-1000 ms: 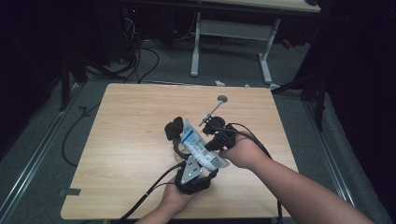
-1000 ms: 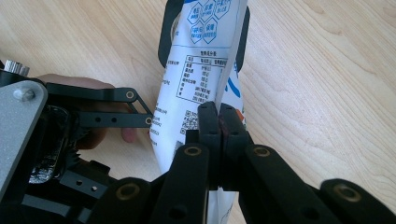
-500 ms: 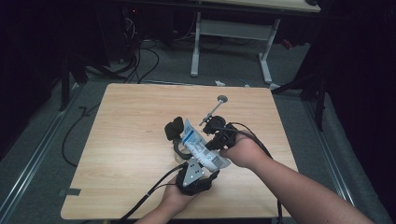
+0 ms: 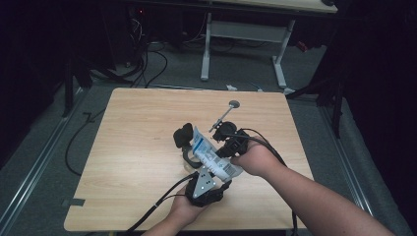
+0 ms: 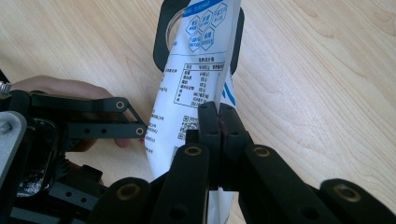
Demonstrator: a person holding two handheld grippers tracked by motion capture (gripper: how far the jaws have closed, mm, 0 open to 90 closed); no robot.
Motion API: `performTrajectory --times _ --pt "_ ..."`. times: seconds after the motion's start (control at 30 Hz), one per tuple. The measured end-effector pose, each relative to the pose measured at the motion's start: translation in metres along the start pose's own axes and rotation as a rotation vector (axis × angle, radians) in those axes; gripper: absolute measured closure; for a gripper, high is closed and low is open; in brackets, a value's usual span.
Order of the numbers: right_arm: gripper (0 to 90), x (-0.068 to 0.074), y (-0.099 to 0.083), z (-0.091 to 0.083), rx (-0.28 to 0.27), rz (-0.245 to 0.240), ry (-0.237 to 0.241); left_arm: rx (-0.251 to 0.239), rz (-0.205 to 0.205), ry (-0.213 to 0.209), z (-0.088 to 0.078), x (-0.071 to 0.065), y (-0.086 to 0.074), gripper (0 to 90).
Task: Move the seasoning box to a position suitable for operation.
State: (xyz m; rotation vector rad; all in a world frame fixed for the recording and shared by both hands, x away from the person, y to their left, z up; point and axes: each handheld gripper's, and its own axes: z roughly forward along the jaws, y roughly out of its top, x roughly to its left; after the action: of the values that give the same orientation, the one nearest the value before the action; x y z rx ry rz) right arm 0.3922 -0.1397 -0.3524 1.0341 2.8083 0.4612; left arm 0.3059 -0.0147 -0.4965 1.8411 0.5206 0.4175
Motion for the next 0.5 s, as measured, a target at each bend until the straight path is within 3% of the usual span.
performTrajectory --times 0.5 --pt "90.0 -0.0029 0.0035 -0.0006 0.016 -0.014 0.010 0.003 0.000 0.001 0.0018 -0.0004 0.0031 52.1"
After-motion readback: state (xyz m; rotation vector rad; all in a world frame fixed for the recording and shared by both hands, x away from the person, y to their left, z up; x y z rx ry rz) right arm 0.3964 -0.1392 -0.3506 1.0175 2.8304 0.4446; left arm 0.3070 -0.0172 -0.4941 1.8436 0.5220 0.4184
